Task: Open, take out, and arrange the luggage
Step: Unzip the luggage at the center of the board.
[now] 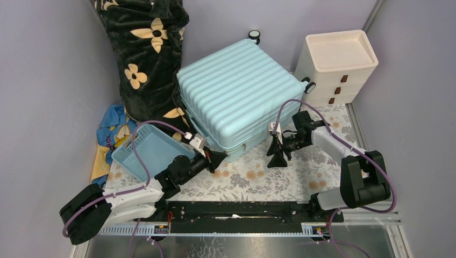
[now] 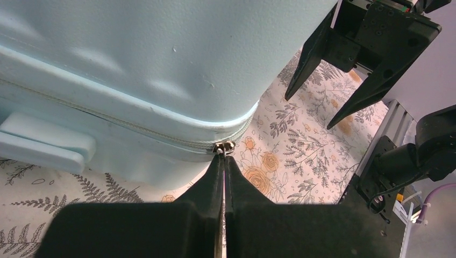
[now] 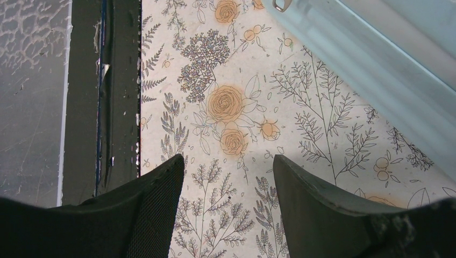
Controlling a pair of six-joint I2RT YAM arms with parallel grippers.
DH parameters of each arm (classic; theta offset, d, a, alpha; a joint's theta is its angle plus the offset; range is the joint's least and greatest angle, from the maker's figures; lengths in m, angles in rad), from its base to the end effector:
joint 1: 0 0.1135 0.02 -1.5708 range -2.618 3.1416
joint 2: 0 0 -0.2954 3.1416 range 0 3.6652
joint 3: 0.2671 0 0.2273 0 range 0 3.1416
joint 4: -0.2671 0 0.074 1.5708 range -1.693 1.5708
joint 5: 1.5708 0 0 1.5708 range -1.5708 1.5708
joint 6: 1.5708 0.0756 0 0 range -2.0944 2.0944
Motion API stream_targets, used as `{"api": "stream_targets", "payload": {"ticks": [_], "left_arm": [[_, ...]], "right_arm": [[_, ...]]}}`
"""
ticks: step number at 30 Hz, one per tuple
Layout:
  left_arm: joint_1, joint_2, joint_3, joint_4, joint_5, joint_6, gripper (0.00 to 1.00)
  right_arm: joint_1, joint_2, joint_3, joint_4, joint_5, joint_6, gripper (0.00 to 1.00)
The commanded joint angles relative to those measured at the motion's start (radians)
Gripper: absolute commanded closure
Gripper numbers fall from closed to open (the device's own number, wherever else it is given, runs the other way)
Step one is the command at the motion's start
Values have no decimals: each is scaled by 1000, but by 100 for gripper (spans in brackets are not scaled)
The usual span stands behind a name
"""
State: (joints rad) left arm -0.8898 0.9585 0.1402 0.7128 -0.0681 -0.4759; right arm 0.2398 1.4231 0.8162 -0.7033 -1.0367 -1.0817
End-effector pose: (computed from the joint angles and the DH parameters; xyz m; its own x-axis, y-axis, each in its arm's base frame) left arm 0.1252 -0.1463 0.2205 -0.3945 -0.2391 -0.8872 0.6208 0.6425 -0.4492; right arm 0.1981 0.1154 0.2212 -0.1441 -0.4978 -0.8552 -0.9866 0.0050 0.1633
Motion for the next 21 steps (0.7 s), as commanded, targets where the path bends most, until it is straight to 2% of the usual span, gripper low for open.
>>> {"api": "stream_targets", "payload": {"ticks": [1, 5, 12, 21], "left_arm": [[4, -14, 9, 95, 31, 23, 100], [4, -66, 17, 4, 18, 46, 100], [3, -158, 65, -264, -120, 50, 100], [11, -80, 136, -326, -187, 55, 100]], "right_arm": [[10, 1, 38, -22, -6, -24, 31], [10, 2, 39, -22, -5, -25, 31], [11, -1, 40, -24, -3, -26, 31], [11, -3, 38, -22, 0, -26, 31]]}}
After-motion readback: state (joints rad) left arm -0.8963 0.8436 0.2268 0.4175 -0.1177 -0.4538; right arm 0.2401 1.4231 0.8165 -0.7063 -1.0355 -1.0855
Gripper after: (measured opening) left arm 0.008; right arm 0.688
